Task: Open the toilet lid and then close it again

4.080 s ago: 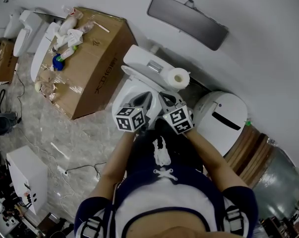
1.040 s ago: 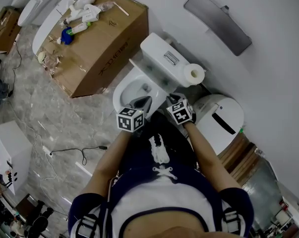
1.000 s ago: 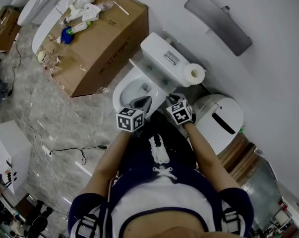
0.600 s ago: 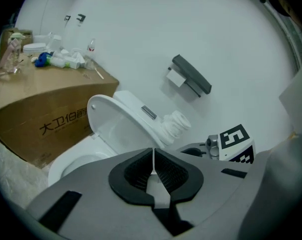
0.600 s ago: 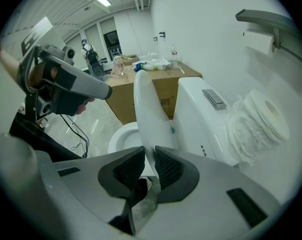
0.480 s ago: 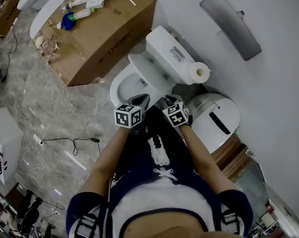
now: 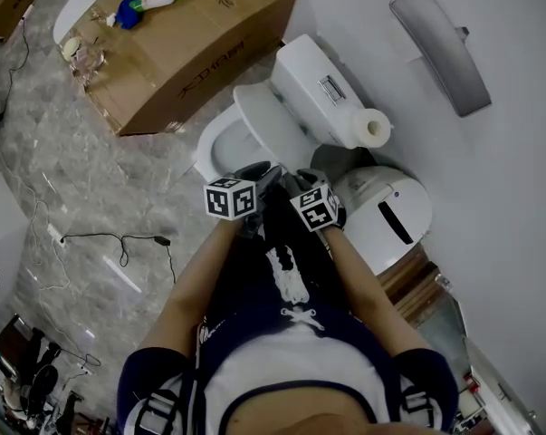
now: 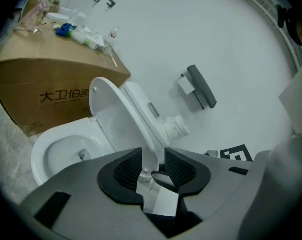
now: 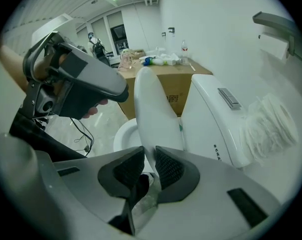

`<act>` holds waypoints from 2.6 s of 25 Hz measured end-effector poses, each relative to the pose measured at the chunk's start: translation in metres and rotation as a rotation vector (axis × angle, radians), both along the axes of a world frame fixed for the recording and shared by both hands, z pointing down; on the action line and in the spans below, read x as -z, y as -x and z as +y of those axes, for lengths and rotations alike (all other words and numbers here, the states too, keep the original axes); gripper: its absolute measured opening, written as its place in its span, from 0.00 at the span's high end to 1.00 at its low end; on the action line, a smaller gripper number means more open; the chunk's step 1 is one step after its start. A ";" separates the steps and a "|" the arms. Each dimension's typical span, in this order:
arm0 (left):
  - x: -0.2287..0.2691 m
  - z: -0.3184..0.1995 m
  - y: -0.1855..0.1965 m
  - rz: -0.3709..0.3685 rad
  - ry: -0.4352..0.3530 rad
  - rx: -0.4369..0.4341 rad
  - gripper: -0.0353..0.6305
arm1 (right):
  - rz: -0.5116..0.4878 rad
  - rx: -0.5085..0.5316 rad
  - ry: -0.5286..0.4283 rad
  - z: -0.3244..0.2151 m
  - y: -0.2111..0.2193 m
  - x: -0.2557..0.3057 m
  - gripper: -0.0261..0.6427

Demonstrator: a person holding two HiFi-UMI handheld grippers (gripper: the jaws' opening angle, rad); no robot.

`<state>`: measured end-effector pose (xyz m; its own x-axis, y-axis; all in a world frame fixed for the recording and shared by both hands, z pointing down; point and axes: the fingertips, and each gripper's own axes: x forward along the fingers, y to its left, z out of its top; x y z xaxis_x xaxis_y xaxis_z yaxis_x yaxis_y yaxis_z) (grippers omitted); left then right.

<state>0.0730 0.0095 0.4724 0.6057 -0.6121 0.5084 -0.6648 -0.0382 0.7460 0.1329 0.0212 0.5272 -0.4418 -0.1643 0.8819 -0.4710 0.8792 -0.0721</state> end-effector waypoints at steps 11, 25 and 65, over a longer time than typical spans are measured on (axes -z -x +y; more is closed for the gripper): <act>-0.014 0.007 0.012 -0.012 0.035 0.049 0.75 | 0.027 0.035 -0.002 0.014 0.012 -0.008 0.88; -0.027 0.011 0.023 -0.082 0.077 0.068 0.80 | 0.035 0.068 0.029 0.029 0.021 -0.017 0.87; -0.057 0.057 0.057 -0.083 0.142 0.049 0.82 | -0.011 0.044 0.080 0.070 0.047 -0.043 0.84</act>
